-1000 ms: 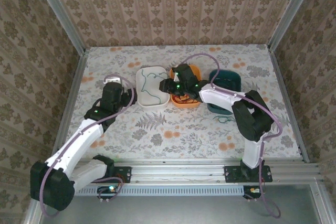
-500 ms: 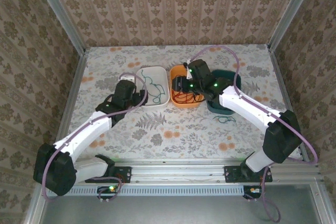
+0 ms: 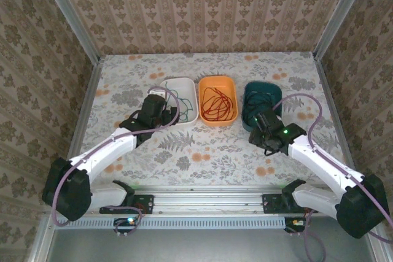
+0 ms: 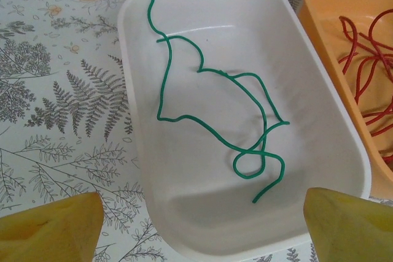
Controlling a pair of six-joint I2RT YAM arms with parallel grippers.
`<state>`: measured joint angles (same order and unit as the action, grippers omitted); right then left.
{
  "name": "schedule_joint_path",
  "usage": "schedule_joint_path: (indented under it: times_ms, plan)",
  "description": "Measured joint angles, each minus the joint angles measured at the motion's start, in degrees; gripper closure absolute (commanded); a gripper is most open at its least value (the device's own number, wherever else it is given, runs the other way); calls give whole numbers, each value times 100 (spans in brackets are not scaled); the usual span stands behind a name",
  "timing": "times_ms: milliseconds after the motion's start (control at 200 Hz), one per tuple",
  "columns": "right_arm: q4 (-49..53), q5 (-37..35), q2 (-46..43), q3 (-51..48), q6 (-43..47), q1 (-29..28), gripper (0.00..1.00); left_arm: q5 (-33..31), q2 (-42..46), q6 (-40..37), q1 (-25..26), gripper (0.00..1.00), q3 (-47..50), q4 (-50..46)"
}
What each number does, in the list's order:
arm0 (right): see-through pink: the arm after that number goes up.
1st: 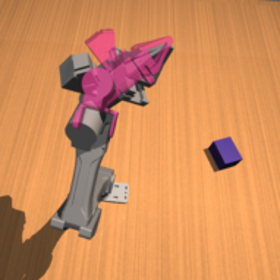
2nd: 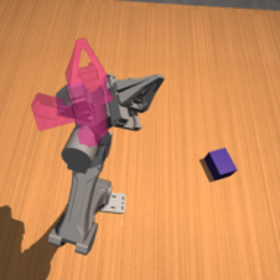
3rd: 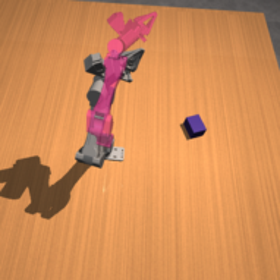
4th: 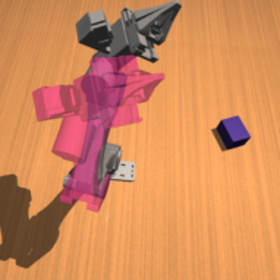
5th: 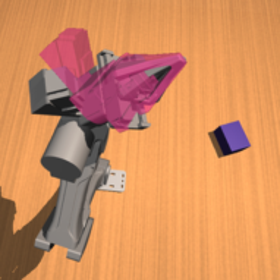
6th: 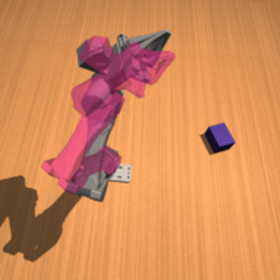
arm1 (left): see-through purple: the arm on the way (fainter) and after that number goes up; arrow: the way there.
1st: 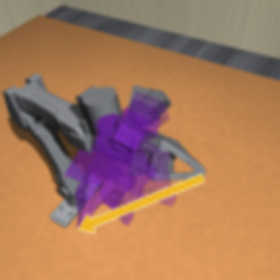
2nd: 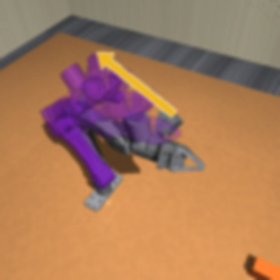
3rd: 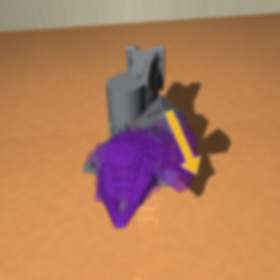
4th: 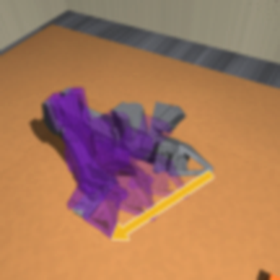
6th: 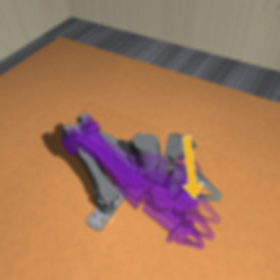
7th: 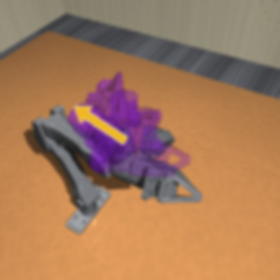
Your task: Untangle the cables
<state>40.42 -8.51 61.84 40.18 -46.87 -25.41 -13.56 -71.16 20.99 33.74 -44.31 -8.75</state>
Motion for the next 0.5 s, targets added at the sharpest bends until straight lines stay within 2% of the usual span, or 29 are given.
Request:
schedule_joint_path:
  times_ms: [295, 500]
  plan:
    - [-304, 304, 450, -420, -267, 743, 46, -26, -74, 0, 0, 14, -4, -2]
    - [-695, 409, 1029, -415, -262, 879, 47, -111, -17, 7, 0, 14, -2, -35]
